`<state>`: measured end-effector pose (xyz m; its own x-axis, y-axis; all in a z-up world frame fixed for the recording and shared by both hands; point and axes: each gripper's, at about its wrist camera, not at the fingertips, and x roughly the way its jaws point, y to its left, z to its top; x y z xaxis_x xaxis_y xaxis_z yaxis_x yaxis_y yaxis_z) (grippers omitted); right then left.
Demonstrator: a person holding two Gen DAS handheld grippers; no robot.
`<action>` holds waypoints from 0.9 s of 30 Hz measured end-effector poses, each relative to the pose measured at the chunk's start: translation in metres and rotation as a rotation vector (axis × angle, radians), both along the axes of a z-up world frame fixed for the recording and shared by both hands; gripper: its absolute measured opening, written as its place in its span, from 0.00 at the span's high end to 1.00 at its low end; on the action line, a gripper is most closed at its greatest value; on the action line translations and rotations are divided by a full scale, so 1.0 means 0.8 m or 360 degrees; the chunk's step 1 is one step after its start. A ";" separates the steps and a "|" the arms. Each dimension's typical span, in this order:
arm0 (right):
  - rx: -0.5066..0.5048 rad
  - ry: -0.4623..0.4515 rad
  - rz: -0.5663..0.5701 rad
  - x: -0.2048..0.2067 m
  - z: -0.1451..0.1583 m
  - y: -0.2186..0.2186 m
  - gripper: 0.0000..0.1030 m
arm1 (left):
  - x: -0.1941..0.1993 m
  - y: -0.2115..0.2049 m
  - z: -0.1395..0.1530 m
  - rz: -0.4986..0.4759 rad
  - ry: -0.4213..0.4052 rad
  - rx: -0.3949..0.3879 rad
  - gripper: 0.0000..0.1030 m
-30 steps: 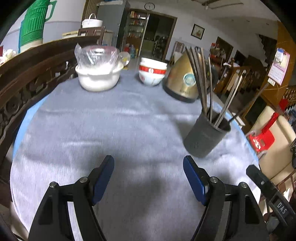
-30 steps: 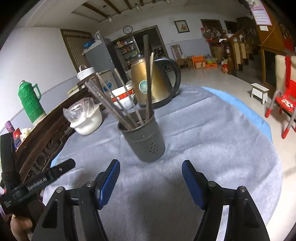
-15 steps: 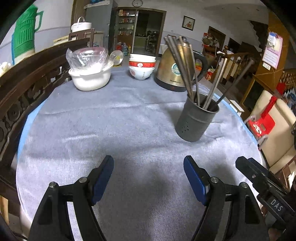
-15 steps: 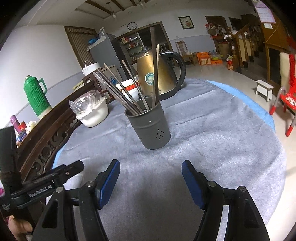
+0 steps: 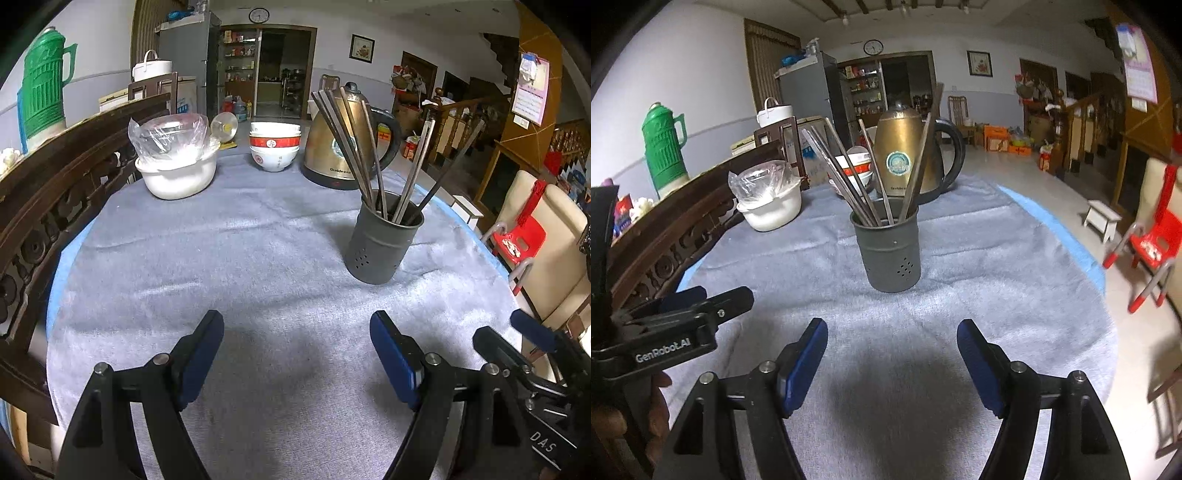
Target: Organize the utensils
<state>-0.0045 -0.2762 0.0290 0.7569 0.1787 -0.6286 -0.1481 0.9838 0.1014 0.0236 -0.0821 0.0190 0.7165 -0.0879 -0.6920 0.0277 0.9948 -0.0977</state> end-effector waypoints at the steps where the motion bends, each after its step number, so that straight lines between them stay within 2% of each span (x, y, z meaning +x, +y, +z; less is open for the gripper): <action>1: -0.0017 -0.0006 -0.0004 -0.001 0.002 0.001 0.26 | -0.001 0.000 0.001 -0.0005 -0.0005 0.0008 0.21; 8: -0.0066 -0.0037 -0.0030 -0.004 0.014 0.002 0.24 | -0.001 -0.003 0.004 0.0004 0.0007 0.0041 0.21; 11: -0.0079 -0.0058 -0.0041 -0.004 0.019 0.000 0.18 | -0.001 -0.005 0.009 -0.0004 -0.0002 0.0059 0.21; 12: -0.0081 -0.0068 -0.0048 -0.003 0.022 -0.002 0.17 | -0.001 -0.006 0.010 -0.0003 -0.0009 0.0061 0.20; 15: -0.0101 -0.0089 -0.0065 -0.002 0.026 -0.004 0.16 | -0.001 -0.007 0.015 0.0013 -0.0028 0.0077 0.05; 16: -0.0109 -0.0093 -0.0069 0.000 0.028 -0.005 0.15 | -0.001 -0.007 0.017 0.0026 -0.0046 0.0088 0.04; 27: -0.0101 -0.0053 -0.0094 0.009 0.028 -0.015 0.15 | 0.000 -0.007 0.026 0.0042 -0.0074 0.0098 0.03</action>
